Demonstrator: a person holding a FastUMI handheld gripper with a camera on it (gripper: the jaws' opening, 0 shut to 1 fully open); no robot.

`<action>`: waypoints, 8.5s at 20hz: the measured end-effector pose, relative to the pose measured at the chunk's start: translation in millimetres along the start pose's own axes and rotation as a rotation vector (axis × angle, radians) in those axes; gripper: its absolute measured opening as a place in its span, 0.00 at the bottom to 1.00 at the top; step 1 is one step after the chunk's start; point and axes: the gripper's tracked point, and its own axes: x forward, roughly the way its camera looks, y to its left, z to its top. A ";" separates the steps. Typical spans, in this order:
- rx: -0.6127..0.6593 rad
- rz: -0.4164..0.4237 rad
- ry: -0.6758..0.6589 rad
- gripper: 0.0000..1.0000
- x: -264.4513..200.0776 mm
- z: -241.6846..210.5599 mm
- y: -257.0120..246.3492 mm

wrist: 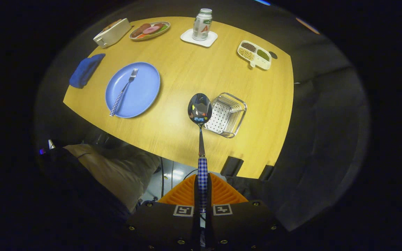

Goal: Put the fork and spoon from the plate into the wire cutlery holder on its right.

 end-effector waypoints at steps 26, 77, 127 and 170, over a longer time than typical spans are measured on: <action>0.000 0.028 0.337 0.06 98.7 51.2 -45.3; -0.024 0.294 -0.010 0.30 50.3 143.0 246.6; -0.099 0.236 0.103 0.12 118.2 163.4 256.0; 0.119 0.145 0.136 0.01 -14.0 17.9 13.5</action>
